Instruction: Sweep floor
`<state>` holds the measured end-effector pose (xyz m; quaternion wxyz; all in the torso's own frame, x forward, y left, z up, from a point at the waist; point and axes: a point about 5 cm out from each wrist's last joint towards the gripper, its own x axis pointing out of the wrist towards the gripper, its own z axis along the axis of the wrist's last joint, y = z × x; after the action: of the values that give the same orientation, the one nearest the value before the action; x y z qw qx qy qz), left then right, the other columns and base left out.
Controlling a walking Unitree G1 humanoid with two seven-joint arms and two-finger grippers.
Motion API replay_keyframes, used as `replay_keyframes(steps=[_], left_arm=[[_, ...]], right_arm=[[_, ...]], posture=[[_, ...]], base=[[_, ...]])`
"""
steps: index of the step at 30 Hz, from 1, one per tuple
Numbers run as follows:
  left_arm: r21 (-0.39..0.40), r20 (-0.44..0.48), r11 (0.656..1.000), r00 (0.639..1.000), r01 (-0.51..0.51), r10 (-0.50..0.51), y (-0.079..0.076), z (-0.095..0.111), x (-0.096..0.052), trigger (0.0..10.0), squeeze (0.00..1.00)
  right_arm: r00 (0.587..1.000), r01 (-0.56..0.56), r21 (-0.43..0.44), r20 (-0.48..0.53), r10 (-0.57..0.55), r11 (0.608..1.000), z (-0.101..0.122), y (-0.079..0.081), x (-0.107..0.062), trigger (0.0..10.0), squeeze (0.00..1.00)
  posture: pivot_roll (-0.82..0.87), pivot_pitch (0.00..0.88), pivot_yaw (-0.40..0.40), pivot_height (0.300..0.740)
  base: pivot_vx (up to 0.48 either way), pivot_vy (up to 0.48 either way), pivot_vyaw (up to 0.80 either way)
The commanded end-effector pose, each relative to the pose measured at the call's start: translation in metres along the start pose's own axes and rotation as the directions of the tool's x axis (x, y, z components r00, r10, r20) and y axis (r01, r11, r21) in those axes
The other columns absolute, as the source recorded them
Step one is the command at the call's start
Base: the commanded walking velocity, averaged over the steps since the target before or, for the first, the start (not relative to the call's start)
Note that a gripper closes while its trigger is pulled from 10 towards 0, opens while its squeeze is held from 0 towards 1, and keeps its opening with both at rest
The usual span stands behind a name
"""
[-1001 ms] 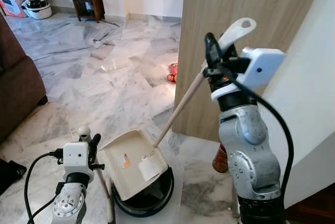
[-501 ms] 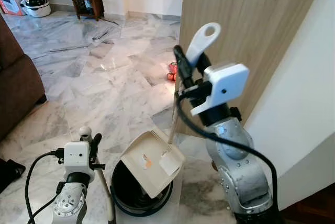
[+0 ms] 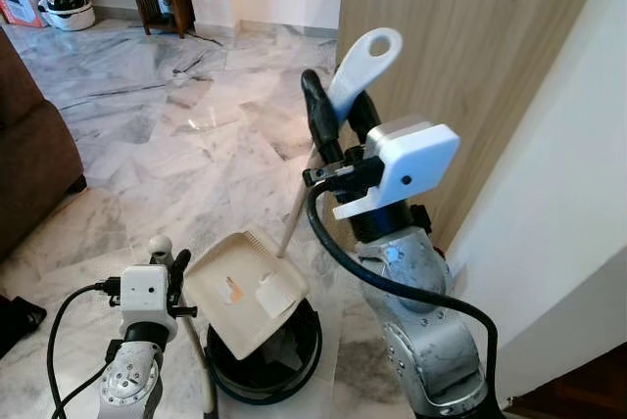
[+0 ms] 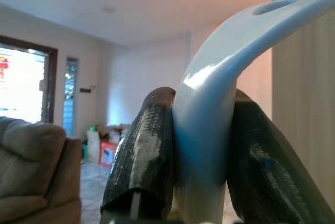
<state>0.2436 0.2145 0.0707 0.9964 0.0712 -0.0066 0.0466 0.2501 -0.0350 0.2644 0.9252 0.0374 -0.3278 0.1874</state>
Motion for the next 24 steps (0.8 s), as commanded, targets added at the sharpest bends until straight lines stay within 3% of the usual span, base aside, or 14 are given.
replay_keyframes(steps=[1,11,24], left_arm=[[0.033,0.063,0.999,0.998,0.009,-0.011,0.001,0.013,0.004,10.0,0.0],[0.046,0.069,0.999,0.998,0.01,-0.013,0.004,0.015,0.005,10.0,0.0],[0.054,0.07,0.998,0.997,0.023,-0.027,0.002,0.015,0.005,10.0,0.0]], right_arm=[[0.991,0.001,-0.009,0.137,0.0,1.0,0.023,0.002,0.002,10.0,0.0],[0.983,-0.046,-0.008,0.176,0.046,0.999,0.028,0.017,-0.001,10.0,0.0],[0.963,-0.15,-0.084,0.214,0.165,0.985,0.029,0.032,-0.006,10.0,0.0]], posture=[[0.19,0.047,-0.003,0.74],[0.2,0.05,0.001,0.74],[0.2,0.052,0.001,0.74]], base=[[0.0,0.0,0.0],[0.0,0.0,0.0],[0.0,0.0,0.0]])
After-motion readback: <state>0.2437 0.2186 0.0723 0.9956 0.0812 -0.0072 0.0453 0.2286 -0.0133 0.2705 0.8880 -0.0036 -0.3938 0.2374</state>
